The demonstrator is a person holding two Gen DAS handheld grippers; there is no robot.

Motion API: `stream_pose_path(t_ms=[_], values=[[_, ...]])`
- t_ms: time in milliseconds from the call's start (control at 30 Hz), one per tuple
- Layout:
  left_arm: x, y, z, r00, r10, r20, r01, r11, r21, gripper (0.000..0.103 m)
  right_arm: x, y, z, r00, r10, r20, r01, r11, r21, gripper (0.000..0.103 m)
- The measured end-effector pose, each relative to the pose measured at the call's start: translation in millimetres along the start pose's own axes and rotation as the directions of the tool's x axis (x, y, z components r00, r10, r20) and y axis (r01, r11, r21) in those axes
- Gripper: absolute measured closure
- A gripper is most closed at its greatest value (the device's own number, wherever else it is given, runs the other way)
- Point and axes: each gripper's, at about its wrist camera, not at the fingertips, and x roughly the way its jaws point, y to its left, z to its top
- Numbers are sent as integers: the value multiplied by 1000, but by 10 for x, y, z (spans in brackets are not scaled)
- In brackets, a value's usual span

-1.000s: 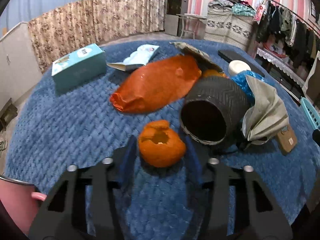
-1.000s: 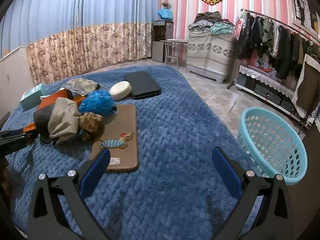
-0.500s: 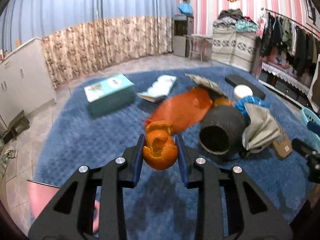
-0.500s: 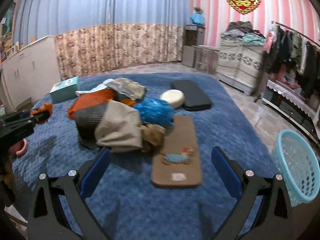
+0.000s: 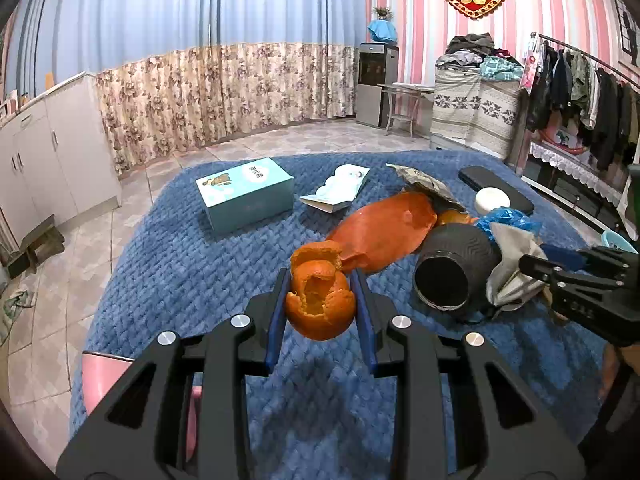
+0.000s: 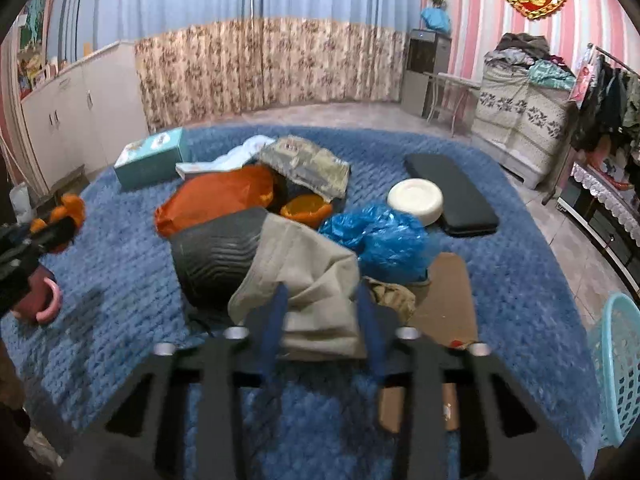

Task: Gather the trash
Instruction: 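Close the right gripper on the beige cloth while the left lifts the orange peel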

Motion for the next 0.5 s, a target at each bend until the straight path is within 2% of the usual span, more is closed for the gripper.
stream_pose_path(t_ms=[167, 367, 500], values=[[-64, -23, 71, 1000, -1, 21, 1, 1000, 0, 73, -222, -54, 31, 997, 28, 69, -28, 1000, -3, 93], [-122, -184, 237, 998, -17, 54, 17, 1000, 12, 73, -631, -361, 147, 986, 25, 164, -33, 998, 45, 94], [-166, -355, 370, 996, -40, 78, 38, 999, 22, 73, -826, -627, 152, 981, -25, 193, 10, 997, 75, 94]])
